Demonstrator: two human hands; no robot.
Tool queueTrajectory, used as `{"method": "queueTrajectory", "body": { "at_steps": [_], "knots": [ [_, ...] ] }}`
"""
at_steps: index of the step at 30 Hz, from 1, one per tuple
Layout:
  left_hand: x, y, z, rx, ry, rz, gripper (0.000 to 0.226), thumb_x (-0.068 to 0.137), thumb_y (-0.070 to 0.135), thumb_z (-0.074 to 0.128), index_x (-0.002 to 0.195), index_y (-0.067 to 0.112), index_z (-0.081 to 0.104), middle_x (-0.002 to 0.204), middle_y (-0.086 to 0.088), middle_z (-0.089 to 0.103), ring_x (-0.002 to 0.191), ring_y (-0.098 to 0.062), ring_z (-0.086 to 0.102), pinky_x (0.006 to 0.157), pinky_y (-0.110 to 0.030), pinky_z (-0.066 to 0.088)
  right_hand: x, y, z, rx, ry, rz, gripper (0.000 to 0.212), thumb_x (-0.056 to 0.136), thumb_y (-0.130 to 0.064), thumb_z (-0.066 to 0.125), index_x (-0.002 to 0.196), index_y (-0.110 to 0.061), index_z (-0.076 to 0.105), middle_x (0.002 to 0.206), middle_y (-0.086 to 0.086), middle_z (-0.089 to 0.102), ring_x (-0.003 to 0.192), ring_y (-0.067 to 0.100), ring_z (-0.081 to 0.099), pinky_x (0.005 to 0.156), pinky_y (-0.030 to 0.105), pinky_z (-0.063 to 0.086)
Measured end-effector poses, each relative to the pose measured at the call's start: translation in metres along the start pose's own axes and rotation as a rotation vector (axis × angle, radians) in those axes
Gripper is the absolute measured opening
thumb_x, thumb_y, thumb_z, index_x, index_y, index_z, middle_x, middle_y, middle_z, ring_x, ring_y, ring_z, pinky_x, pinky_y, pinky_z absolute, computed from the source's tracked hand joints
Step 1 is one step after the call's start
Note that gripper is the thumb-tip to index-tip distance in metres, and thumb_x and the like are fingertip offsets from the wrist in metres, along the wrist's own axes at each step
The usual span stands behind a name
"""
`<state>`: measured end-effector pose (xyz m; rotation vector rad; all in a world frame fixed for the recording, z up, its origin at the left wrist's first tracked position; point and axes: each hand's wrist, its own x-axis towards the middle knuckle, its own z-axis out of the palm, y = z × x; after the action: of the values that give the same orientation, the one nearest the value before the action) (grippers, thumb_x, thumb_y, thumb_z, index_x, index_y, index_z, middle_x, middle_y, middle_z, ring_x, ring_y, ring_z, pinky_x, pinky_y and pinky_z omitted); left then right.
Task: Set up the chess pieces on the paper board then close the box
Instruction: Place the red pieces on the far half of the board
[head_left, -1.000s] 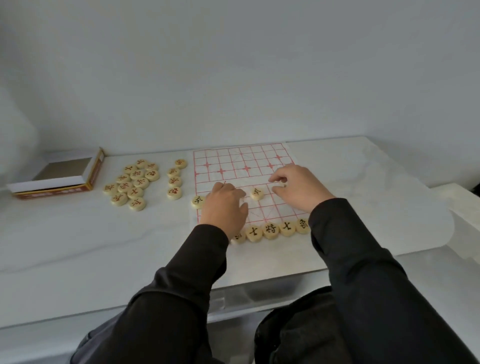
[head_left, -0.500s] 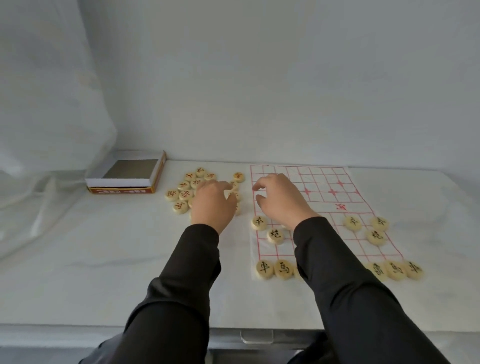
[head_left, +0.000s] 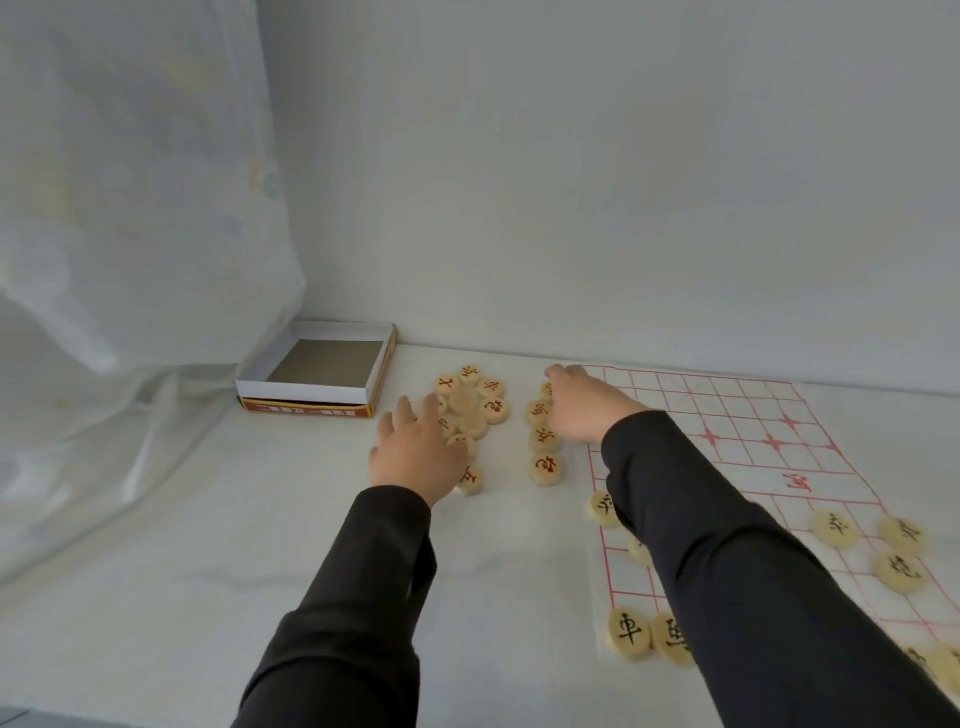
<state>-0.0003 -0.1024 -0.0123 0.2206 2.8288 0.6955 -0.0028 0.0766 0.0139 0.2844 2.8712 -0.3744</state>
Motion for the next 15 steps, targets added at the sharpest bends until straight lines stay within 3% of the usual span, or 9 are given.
{"method": "queueTrajectory", "body": {
  "at_steps": [2, 4, 8, 12, 15],
  "knots": [
    [0.003, -0.005, 0.002, 0.018, -0.051, -0.056, 0.065, 0.093, 0.033, 0.042, 0.148, 0.017, 0.012, 0.155, -0.011, 0.01, 0.142, -0.031, 0.01, 0.115, -0.044, 0.02, 0.009, -0.008, 0.005, 0.039, -0.06, -0.003, 0.06, 0.089, -0.005, 0.038, 0.146, -0.011, 0.018, 0.148, 0.013, 0.025, 0.125, 0.032, 0.042, 0.1, 0.039, 0.041],
    [0.004, -0.004, 0.0, -0.048, -0.071, -0.061, 0.059, 0.094, 0.032, 0.042, 0.146, 0.015, 0.02, 0.151, -0.012, 0.021, 0.139, -0.03, 0.02, 0.113, -0.043, 0.025, 0.012, -0.016, 0.009, 0.091, -0.125, -0.047, 0.06, 0.091, -0.004, 0.037, 0.147, -0.011, 0.016, 0.147, 0.013, 0.029, 0.127, 0.031, 0.042, 0.099, 0.034, 0.039],
    [0.003, 0.001, -0.011, -0.218, -0.197, -0.022, 0.05, 0.098, 0.025, 0.039, 0.146, 0.018, 0.026, 0.146, -0.008, 0.036, 0.133, -0.024, 0.036, 0.105, -0.032, 0.03, 0.018, -0.023, 0.011, 0.185, -0.144, -0.113, 0.054, 0.096, -0.01, 0.037, 0.147, -0.015, 0.02, 0.144, 0.012, 0.038, 0.125, 0.028, 0.044, 0.094, 0.03, 0.038],
    [0.003, 0.0, -0.016, -0.197, -0.254, 0.004, 0.053, 0.099, 0.017, 0.036, 0.149, 0.018, 0.018, 0.152, -0.007, 0.027, 0.14, -0.023, 0.027, 0.109, -0.031, 0.025, 0.047, -0.034, 0.013, 0.21, -0.081, -0.141, 0.05, 0.1, -0.028, 0.033, 0.147, -0.015, 0.023, 0.156, 0.01, 0.015, 0.136, 0.028, 0.031, 0.109, 0.036, 0.03],
    [0.008, -0.006, -0.017, -0.149, -0.248, -0.02, 0.053, 0.097, 0.011, 0.036, 0.148, 0.014, 0.022, 0.151, -0.01, 0.03, 0.138, -0.025, 0.03, 0.109, -0.033, 0.027, 0.064, -0.046, 0.022, 0.162, -0.076, -0.178, 0.049, 0.101, -0.034, 0.028, 0.148, -0.023, 0.02, 0.158, 0.007, 0.001, 0.144, 0.029, 0.012, 0.117, 0.042, 0.016]
  ]
}}
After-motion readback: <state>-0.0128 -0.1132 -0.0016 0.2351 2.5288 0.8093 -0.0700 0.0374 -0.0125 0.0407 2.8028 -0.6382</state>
